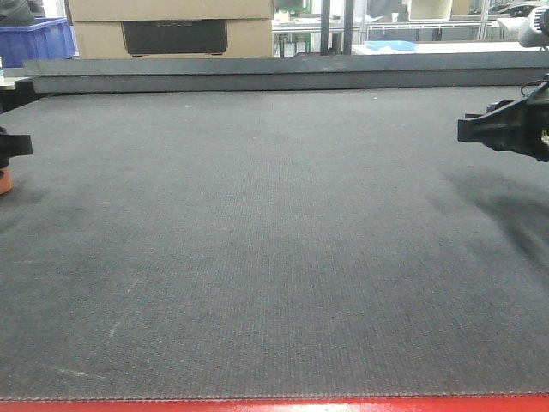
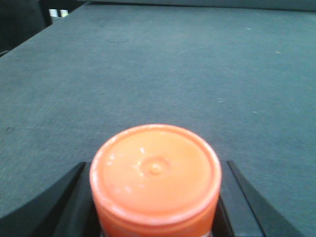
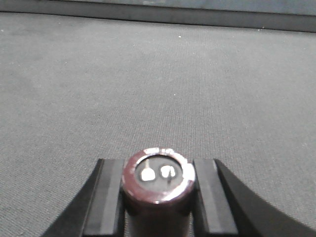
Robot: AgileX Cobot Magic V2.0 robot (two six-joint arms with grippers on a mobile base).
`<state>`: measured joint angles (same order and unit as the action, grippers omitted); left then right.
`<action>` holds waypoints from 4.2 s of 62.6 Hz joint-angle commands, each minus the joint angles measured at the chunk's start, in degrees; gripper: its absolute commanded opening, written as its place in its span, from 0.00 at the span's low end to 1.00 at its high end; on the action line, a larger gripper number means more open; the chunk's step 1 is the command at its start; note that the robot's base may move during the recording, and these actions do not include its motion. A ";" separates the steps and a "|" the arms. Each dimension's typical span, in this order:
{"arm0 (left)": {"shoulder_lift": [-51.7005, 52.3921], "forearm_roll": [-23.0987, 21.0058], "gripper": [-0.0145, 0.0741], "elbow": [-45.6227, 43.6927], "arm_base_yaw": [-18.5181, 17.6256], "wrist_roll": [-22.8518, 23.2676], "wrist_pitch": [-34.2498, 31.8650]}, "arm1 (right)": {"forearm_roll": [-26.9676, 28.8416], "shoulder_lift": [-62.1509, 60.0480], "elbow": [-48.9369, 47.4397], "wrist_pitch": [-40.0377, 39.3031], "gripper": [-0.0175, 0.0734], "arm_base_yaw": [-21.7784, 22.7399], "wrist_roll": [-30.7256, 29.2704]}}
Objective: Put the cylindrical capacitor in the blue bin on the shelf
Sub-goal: 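Lift both held capacitors up off the table, then drive the base away from the table to the shelf of blue bins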
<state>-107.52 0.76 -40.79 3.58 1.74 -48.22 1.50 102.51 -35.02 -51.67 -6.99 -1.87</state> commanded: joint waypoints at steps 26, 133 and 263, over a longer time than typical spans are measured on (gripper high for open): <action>31.85 4.17 0.04 -17.77 -0.29 2.02 53.29 | 0.35 -27.47 -16.82 58.59 0.01 0.55 -0.20; 61.88 -1.65 0.04 -24.88 -6.29 -3.21 99.46 | 4.84 -54.61 -29.32 100.01 0.01 0.44 -0.20; 62.00 -1.65 0.04 -24.88 -6.29 -3.21 99.45 | 4.84 -54.50 -29.32 95.52 0.01 0.44 -0.20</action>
<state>-45.84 -0.51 -65.59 -2.31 -1.40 51.90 6.57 48.15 -64.27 45.60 -6.89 -1.87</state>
